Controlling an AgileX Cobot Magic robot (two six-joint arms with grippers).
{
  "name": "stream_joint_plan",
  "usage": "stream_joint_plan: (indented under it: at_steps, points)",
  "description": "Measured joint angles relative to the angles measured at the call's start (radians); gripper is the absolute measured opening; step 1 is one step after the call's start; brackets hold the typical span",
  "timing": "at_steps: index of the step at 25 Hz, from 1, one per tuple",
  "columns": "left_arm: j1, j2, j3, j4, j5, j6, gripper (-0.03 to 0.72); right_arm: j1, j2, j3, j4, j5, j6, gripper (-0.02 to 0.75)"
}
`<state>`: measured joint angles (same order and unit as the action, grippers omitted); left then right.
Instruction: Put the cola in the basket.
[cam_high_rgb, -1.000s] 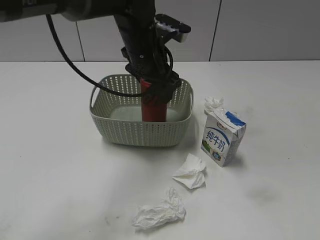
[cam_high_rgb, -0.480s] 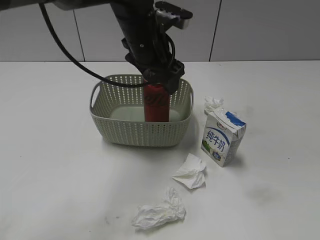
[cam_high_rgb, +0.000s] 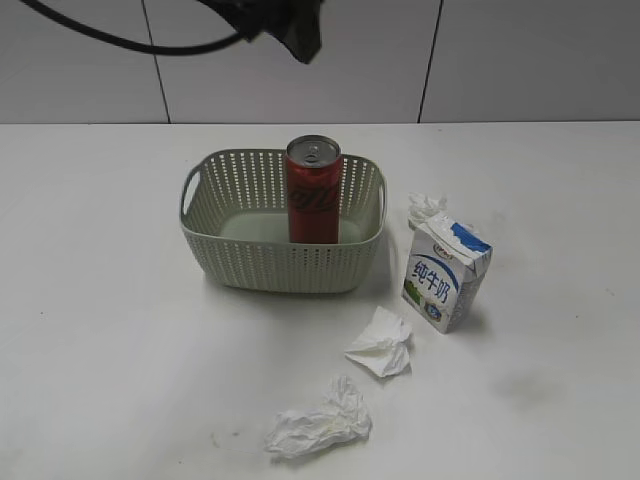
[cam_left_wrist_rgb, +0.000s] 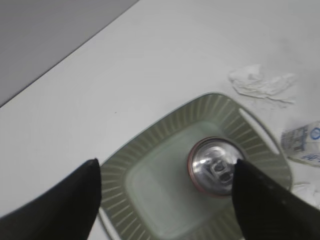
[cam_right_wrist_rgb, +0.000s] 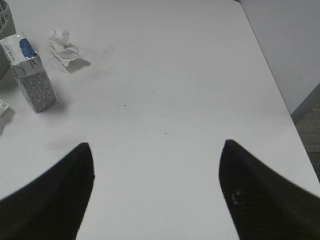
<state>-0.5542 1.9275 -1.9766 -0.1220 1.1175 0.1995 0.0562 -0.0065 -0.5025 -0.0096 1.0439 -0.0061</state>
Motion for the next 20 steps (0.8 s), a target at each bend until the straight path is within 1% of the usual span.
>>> stream_joint_plan:
  at_steps: [4, 8, 10, 12, 15, 20]
  points:
    - [0.120, -0.016, 0.000, 0.008, 0.087, -0.052, 0.613, 0.000, 0.000, 0.000, 0.000, 0.000, 0.000, 0.591]
    - [0.246, -0.024, 0.001, 0.008, 0.098, -0.112, 0.602, 0.000, 0.000, 0.000, 0.000, 0.000, 0.000, 0.591]
    - [0.294, -0.039, 0.012, 0.008, 0.098, -0.125, 0.598, 0.000, 0.000, 0.000, 0.000, 0.000, 0.000, 0.590]
    - [0.335, -0.060, 0.035, 0.009, 0.100, -0.129, 0.594, 0.000, 0.000, 0.000, 0.000, 0.000, 0.000, 0.590]
    - [0.381, -0.118, 0.108, 0.009, 0.100, -0.132, 0.594, 0.000, 0.000, 0.000, 0.000, 0.000, 0.000, 0.590]
    - [0.436, -0.257, 0.288, 0.013, 0.100, -0.142, 0.589, 0.000, 0.000, 0.000, 0.000, 0.000, 0.000, 0.590]
